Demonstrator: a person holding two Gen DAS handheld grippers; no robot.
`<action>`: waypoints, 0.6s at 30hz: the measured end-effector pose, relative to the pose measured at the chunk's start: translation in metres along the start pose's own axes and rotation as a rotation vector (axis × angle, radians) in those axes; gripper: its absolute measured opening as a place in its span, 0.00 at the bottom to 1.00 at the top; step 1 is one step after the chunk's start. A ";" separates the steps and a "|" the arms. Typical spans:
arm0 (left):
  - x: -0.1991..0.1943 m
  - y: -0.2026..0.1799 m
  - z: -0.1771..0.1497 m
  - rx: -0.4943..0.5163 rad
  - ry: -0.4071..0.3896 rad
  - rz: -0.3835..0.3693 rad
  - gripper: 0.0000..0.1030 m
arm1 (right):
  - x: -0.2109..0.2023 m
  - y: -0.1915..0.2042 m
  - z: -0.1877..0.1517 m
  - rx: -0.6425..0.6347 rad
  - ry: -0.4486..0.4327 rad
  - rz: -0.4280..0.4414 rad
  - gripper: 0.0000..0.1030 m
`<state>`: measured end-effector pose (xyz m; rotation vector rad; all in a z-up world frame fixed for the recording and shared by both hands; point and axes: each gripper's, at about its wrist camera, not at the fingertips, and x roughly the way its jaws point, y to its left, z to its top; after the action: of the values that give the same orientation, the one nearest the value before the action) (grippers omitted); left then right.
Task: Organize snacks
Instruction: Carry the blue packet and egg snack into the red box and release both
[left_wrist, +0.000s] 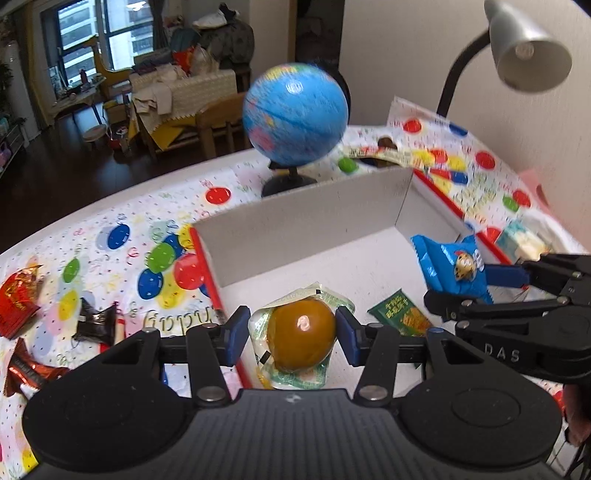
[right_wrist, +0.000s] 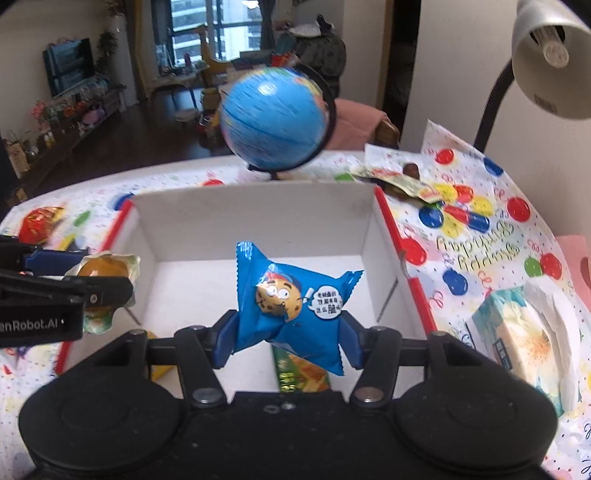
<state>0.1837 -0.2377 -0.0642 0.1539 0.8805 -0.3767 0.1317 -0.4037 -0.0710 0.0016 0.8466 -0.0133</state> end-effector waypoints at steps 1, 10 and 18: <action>0.005 -0.001 0.001 0.004 0.010 0.003 0.48 | 0.004 -0.002 0.000 0.002 0.009 -0.004 0.54; 0.042 -0.001 0.005 0.024 0.088 0.022 0.48 | 0.032 -0.012 -0.001 -0.001 0.072 -0.019 0.56; 0.051 -0.005 0.006 0.045 0.105 0.021 0.49 | 0.037 -0.013 -0.003 0.002 0.092 -0.011 0.64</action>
<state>0.2150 -0.2573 -0.0998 0.2256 0.9731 -0.3710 0.1536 -0.4175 -0.1002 -0.0006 0.9389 -0.0247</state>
